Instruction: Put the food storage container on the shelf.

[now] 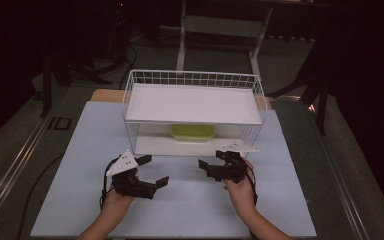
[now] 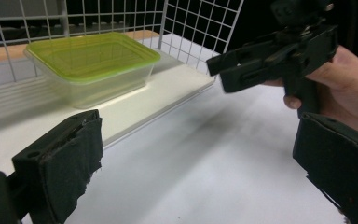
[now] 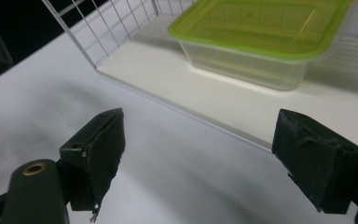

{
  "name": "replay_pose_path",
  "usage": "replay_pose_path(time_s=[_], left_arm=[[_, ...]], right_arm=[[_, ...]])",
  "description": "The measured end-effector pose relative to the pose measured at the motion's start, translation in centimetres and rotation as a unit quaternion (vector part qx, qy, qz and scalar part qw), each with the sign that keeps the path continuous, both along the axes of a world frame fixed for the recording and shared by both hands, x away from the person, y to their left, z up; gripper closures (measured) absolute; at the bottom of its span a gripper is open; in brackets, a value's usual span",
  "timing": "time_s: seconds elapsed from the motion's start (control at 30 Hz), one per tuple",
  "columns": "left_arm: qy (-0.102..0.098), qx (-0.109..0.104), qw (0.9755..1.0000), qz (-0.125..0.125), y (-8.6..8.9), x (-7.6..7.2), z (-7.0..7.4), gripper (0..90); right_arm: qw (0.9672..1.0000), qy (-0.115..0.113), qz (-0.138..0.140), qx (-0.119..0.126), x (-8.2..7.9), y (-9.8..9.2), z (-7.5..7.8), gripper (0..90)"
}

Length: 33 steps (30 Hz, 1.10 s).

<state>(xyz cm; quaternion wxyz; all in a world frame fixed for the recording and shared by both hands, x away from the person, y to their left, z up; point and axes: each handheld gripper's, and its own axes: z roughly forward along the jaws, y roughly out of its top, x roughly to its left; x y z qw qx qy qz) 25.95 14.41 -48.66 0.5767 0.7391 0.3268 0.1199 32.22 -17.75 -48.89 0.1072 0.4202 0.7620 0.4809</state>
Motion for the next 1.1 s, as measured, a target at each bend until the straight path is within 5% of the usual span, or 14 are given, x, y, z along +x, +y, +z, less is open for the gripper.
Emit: replay_pose_path(time_s=[0.57, 1.1], left_arm=[[0.004, 0.004, 0.9997, -0.026, 0.9, -1.8, 0.2, 2.5], [0.004, 0.023, 0.9994, -0.024, 2.3, -3.8, -0.5, 2.5]], right_arm=[[0.9994, -0.018, 0.025, 0.017, -3.8, -3.1, 1.2, 17.7], [0.9994, -0.02, 0.029, 0.002, -6.6, -6.5, 0.8, 17.8]])
